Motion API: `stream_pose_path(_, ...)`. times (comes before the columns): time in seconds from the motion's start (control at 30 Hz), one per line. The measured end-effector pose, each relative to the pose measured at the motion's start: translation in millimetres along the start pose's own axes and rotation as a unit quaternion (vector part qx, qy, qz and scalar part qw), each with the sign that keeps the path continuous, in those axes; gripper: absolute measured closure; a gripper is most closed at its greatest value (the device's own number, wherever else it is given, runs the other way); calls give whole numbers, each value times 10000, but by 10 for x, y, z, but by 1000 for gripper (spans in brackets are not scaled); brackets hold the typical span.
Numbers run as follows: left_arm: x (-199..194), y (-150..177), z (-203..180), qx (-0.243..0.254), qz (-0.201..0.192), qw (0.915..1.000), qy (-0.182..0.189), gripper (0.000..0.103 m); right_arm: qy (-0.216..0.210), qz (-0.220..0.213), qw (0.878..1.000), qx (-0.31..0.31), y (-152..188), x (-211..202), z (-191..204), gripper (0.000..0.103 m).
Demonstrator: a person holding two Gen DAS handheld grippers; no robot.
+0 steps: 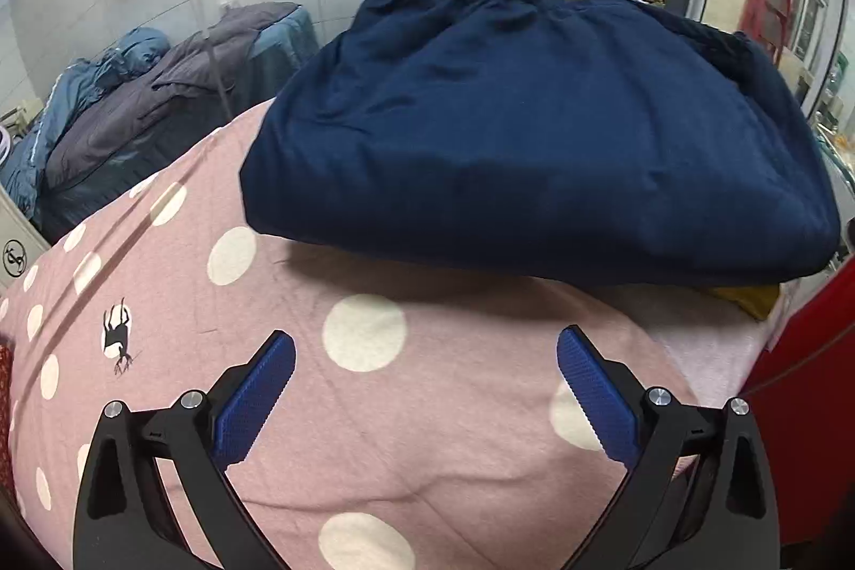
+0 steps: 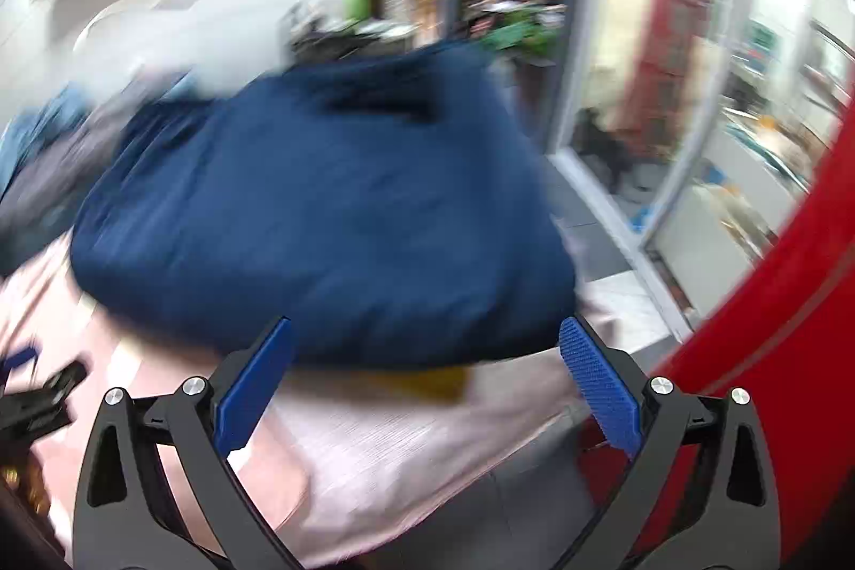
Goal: Fold large clothes
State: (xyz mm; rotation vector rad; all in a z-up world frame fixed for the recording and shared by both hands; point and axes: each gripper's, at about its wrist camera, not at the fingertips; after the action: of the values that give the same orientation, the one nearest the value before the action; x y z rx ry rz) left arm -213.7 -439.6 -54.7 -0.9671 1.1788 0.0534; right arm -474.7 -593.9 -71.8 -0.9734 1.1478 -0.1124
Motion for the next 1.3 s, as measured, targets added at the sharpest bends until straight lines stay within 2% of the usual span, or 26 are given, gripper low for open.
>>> stream_pose_path(0.1, -21, 30, -37, -46, 250, 9996, -78, 6, -206, 424, 9969, -631, 69, 129, 388, 6)
stream_pose_path(0.27, -59, 93, -43, -33, 312, 9995, -80, 6, -211, 443, 9922, -1143, 201, 131, 708, 6)
stream_pose_path(0.93, -158, 64, -136, 193, 218, 9994, -170, 6, -281, 410, 9957, -782, 36, 145, 640, 5)
stream_pose_path(1.3, -207, 37, -158, 271, 98, 9994, -195, 6, -345, 400, 9952, -819, 3, 183, 673, 6)
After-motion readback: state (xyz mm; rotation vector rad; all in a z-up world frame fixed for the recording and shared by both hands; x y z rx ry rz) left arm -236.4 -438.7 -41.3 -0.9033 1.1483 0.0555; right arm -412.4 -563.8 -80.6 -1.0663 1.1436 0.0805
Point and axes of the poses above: each gripper's, at about its wrist camera, not at the fingertips, and x roughly the way its jaws point, z to its left, y to its underside, and after that the axes turned 1 degree about -y, right-handed
